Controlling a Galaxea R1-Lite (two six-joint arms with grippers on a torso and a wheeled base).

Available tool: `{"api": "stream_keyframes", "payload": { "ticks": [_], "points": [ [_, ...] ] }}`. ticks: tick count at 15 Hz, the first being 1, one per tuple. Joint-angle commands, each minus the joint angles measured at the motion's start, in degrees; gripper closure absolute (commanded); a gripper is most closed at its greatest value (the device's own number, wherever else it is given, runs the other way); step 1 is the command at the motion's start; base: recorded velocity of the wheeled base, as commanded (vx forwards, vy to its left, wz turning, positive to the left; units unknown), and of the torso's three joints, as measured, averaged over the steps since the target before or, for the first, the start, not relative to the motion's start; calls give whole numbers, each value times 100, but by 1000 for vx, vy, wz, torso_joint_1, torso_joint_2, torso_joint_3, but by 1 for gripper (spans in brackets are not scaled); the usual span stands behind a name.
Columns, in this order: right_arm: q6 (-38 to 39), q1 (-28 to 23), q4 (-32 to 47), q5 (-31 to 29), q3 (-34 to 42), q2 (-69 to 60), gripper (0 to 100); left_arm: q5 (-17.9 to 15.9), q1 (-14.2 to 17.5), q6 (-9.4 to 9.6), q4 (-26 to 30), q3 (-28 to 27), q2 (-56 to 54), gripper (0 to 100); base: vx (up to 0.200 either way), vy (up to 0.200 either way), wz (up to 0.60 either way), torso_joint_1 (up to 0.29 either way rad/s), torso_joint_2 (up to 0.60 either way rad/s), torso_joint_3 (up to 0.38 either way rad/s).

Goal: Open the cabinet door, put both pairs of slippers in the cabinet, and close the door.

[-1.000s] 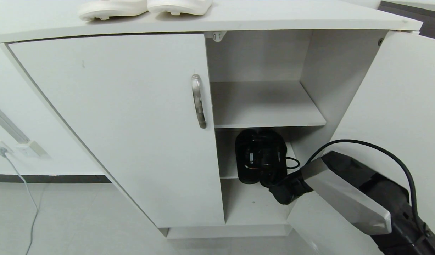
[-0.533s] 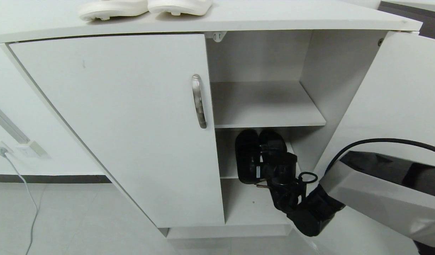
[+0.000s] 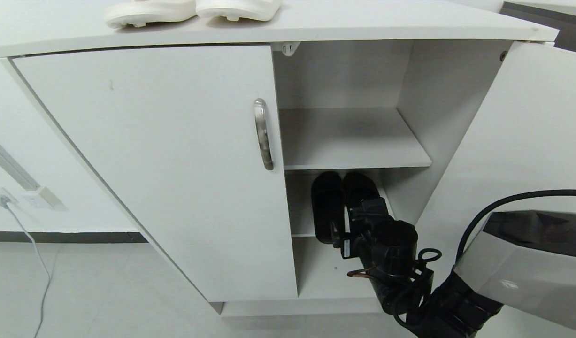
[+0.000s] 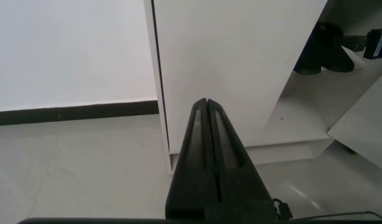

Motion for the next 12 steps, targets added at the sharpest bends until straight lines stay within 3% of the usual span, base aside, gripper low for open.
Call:
{"api": "stream_keyframes", "payload": {
  "ticks": [1,3,10,12],
  "points": [
    [0,10,-1,0,14,-18,0,-2,2,-2,0,1,7,100,0,0,0,0,0,0],
    [0,28,-10,-9,41,-18,0,-2,2,-2,0,1,7,100,0,0,0,0,0,0],
    [-9,46,-1,-18,14,88,0,-2,2,-11,0,1,7,100,-200,0,0,0,2,4],
    [-9,54,-1,-27,41,114,0,24,2,-11,0,1,7,100,0,0,0,0,0,0]
  ]
}}
